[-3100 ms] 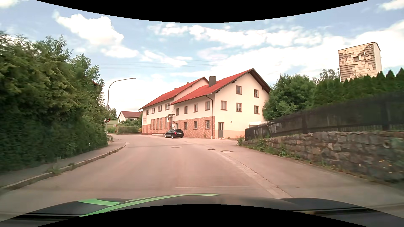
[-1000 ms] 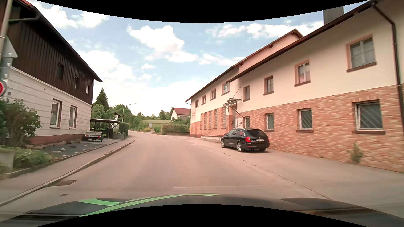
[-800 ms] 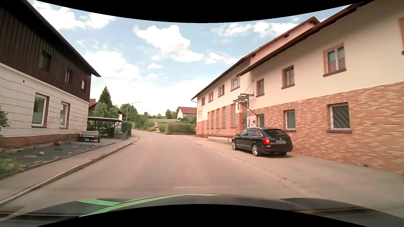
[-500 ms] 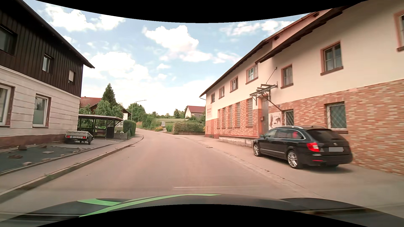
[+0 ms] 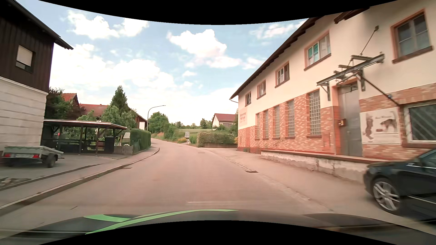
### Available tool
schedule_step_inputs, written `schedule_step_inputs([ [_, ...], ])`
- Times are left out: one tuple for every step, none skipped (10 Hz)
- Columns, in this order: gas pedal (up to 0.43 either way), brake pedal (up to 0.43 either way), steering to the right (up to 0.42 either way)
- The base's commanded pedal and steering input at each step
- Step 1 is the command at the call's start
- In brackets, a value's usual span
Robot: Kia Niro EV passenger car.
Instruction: Follow the waypoints while adhering to traffic rules and regulations
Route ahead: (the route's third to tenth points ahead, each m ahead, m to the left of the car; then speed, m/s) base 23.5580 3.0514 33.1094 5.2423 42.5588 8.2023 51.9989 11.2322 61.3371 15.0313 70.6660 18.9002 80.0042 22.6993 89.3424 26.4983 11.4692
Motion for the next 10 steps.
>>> schedule_step_inputs([
  [0.26, 0.0, -0.049],
  [0.26, 0.0, -0.046],
  [0.26, 0.0, -0.043],
  [0.26, 0.0, -0.043],
  [0.26, 0.0, -0.043],
  [0.26, 0.0, -0.042],
  [0.26, 0.0, -0.043],
  [0.26, 0.0, -0.043],
  [0.26, 0.0, -0.042],
  [0.26, 0.0, -0.043],
])
